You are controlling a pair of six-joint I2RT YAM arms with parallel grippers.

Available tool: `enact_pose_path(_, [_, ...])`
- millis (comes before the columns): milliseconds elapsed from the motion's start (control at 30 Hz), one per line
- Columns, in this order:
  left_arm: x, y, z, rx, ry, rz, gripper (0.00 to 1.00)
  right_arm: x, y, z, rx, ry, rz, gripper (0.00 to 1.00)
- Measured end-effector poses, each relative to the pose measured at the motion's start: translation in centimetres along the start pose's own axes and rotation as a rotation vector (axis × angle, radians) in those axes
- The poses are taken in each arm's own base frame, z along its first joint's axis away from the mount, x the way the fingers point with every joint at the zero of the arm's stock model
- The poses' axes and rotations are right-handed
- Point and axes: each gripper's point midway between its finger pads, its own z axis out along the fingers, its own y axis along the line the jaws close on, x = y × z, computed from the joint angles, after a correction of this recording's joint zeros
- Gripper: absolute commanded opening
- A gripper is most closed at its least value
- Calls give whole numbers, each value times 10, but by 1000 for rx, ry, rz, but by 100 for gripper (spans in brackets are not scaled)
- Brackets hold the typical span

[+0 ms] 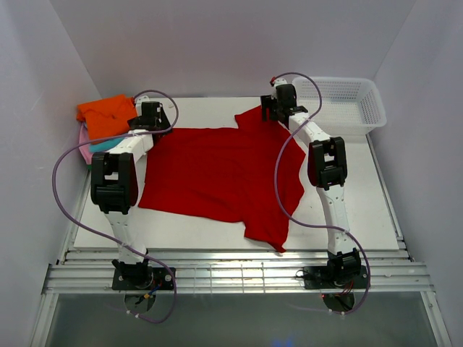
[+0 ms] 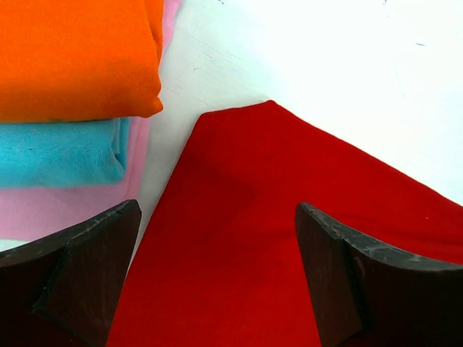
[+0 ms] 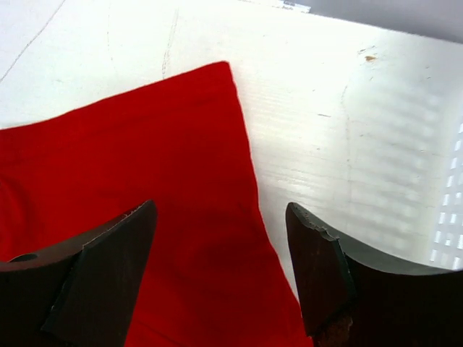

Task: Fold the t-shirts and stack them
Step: Flatten the tshirt out

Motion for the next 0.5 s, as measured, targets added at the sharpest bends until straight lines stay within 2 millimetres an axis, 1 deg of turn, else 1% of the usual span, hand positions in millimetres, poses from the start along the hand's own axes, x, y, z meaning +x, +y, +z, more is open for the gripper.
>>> enact_pose_path(133, [0,-1,1,6,-4,-5,98,-7,-5,0,23,-19,-18,78])
enact_pose_path(233, [6,0,2,3,5,-5,98,-8,-6,2,26,-25,-28,78])
enact_pose_path(333, [11,1,2,5,17,-5,98,-1,-6,7,26,-17,-32,77])
enact_pose_path(433, [13,3,3,8,21,-7,98,12,-7,14,26,5,-32,76])
enact_pose_path(500, [15,4,4,8,23,-12,98,19,-7,19,25,15,-31,70])
